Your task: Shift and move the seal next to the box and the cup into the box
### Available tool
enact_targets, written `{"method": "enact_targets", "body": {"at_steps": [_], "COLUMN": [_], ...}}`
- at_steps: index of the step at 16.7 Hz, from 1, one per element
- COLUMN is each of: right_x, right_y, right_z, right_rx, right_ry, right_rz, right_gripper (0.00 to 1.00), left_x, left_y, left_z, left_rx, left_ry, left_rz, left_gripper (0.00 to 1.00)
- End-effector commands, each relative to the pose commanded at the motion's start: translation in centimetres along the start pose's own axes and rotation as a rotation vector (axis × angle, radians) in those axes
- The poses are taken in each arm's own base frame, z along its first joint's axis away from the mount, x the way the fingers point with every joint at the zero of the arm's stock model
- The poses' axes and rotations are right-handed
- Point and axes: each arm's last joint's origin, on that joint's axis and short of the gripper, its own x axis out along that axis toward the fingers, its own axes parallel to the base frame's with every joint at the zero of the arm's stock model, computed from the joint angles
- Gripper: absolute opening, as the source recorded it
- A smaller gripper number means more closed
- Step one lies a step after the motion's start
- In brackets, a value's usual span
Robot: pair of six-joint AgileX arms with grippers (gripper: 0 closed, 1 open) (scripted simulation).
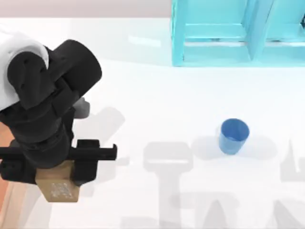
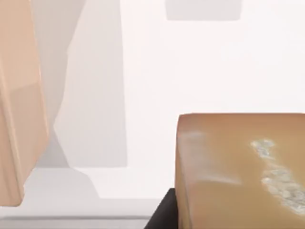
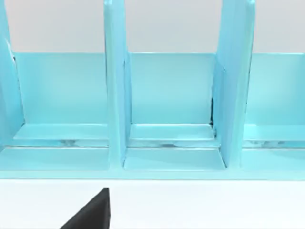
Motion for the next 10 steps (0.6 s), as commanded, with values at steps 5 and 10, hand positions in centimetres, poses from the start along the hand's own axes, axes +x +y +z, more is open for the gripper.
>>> {"method": "enact_targets", "body": {"at_steps": [5,10], "right_x": [0.0,0.0], "right_y": [0.0,0.0], "right_z": [0.0,0.0], "right_rx": [0.0,0.0], "right_ry": [0.0,0.0], "right_rz": [0.0,0.0], "right_gripper": [1.0,1.0], "left_x": [-0.5,0.7], "left_y": [1.8,1.7], "left_z": [0.5,0.5], "left_rx": [0.001,0.004], "left_ry": [-0.002,0.003], "left_rz": [-0.001,0.003], "left_gripper": [0.0,0.0]}}
